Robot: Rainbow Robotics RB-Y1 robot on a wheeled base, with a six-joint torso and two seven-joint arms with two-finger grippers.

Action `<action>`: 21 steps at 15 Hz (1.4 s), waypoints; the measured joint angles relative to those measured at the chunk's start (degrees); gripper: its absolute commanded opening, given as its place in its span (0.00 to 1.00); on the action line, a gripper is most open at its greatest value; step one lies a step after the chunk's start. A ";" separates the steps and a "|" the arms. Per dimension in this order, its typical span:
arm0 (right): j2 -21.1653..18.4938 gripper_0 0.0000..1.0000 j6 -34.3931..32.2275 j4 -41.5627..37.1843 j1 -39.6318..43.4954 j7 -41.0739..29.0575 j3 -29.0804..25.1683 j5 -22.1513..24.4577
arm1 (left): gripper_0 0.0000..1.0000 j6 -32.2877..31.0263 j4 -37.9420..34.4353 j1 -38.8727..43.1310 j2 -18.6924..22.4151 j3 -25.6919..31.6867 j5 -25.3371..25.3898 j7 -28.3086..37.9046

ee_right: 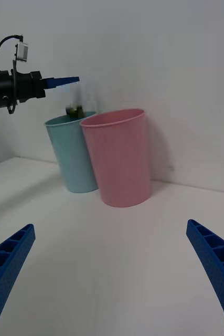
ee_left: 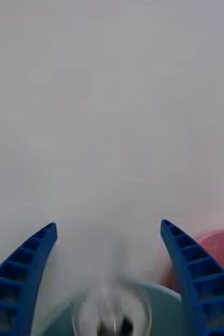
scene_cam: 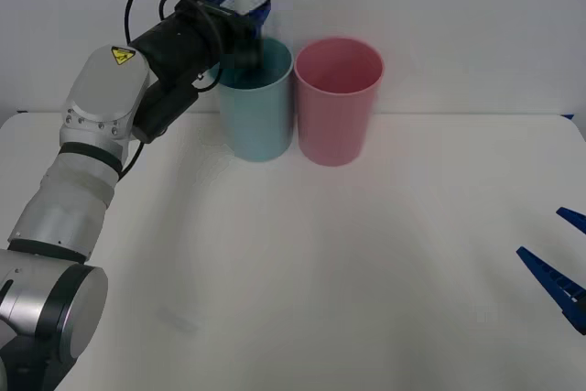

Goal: Grasp the object on the table and drop it into the matching bin: aluminum can to the light blue bin, PET bottle to the pink bin.

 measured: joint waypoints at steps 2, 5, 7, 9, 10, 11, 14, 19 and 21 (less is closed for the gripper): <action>0.00 1.00 0.00 0.00 0.00 0.00 0.00 0.00 | 1.00 -0.28 -0.01 0.12 0.19 -0.01 1.23 -0.31; 0.00 1.00 0.00 0.00 0.00 0.00 0.00 0.00 | 1.00 -2.46 -2.23 2.35 1.23 -0.07 5.55 -1.52; 0.00 1.00 0.00 0.00 0.00 0.00 0.00 0.00 | 1.00 -3.01 -7.92 6.87 1.54 0.57 7.22 -2.17; 0.00 1.00 0.00 0.00 0.00 0.00 0.00 0.00 | 1.00 -4.06 -14.11 11.82 1.53 2.34 8.28 -2.61; 0.00 1.00 0.00 0.00 0.00 0.00 0.00 0.00 | 1.00 -5.15 -16.90 14.37 1.54 3.50 9.03 -2.90; 0.00 1.00 0.00 0.00 0.00 0.00 0.00 0.00 | 1.00 -6.83 -19.25 16.86 1.51 5.03 9.77 -3.28; 0.00 1.00 0.00 0.00 0.00 0.00 0.00 0.00 | 1.00 -14.11 -25.90 23.85 1.50 11.02 10.71 -4.22; 0.00 1.00 0.00 0.00 0.00 0.00 0.00 0.00 | 1.00 -29.26 -33.51 33.76 2.00 22.86 14.19 -5.21; 0.00 1.00 0.00 0.00 0.00 0.00 0.00 0.00 | 1.00 -32.79 -35.88 38.42 3.66 25.89 17.14 -5.83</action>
